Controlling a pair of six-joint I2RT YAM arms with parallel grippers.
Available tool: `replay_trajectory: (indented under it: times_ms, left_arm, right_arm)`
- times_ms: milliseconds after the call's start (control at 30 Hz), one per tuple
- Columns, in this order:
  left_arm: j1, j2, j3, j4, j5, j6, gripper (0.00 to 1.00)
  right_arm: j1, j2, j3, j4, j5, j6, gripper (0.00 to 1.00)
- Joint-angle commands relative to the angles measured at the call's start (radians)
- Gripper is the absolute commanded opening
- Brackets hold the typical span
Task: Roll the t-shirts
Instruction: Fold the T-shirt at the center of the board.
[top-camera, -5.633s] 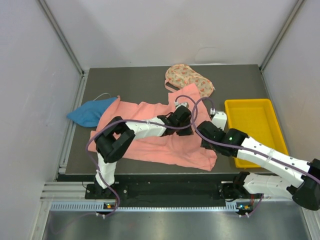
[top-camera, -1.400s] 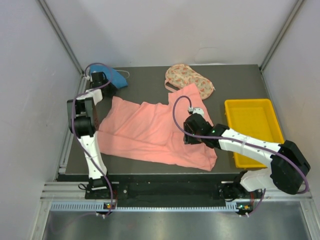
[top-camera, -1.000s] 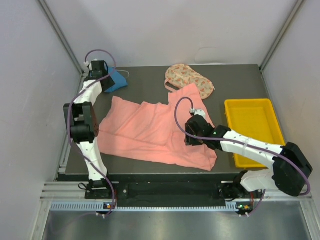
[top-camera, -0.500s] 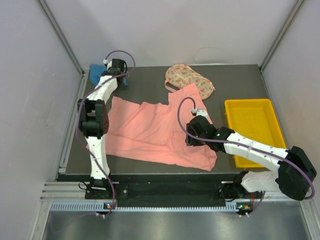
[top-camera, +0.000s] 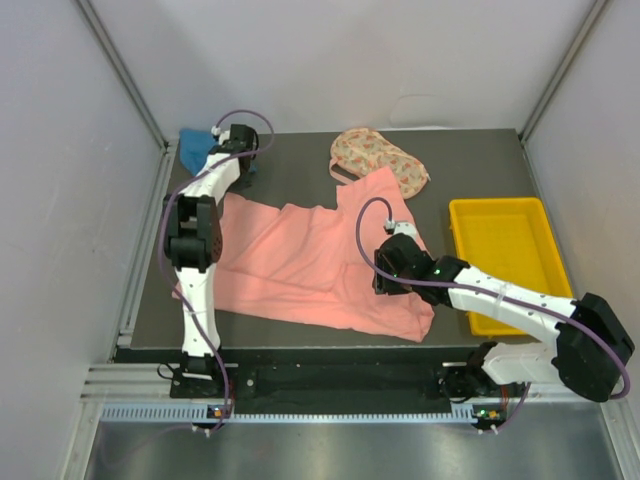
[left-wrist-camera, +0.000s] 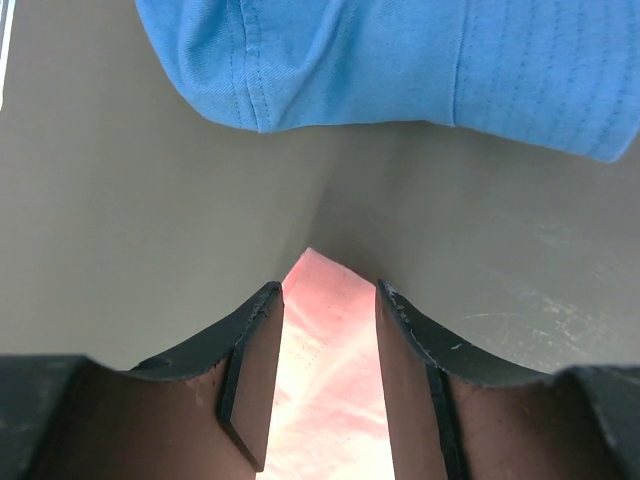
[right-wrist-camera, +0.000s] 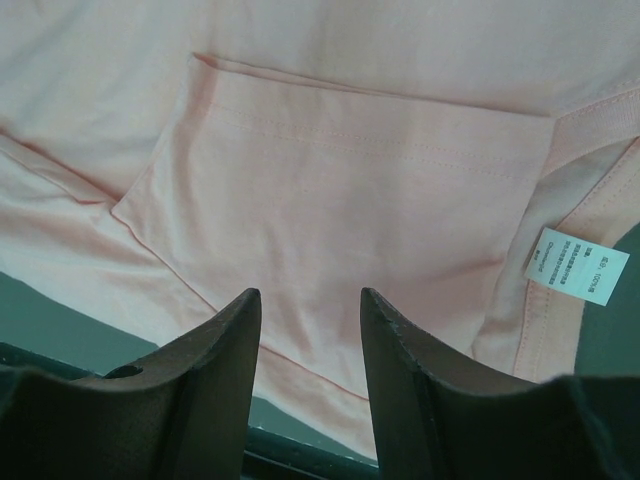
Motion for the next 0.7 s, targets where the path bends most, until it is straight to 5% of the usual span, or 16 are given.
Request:
replay_trajectory:
  times_ms: [0, 233, 533, 667]
  left_arm:
    - [-0.001, 0.029, 0.039, -0.016, -0.046, -0.002, 0.48]
    - [0.001, 0.044, 0.031, -0.009, -0.04, -0.006, 0.46]
    - [0.018, 0.007, 0.039, 0.042, -0.075, 0.006, 0.02]
    - [0.031, 0.0, 0.062, 0.056, -0.069, 0.012, 0.02]
  right_arm:
    - [-0.008, -0.028, -0.006, 0.024, 0.004, 0.012, 0.45]
    - [-0.008, -0.022, -0.005, 0.021, 0.009, 0.01, 0.45]
    - [-0.008, -0.019, 0.018, 0.006, 0.04, 0.0, 0.45]
    - [-0.013, 0.012, 0.052, -0.031, 0.108, 0.003, 0.47]
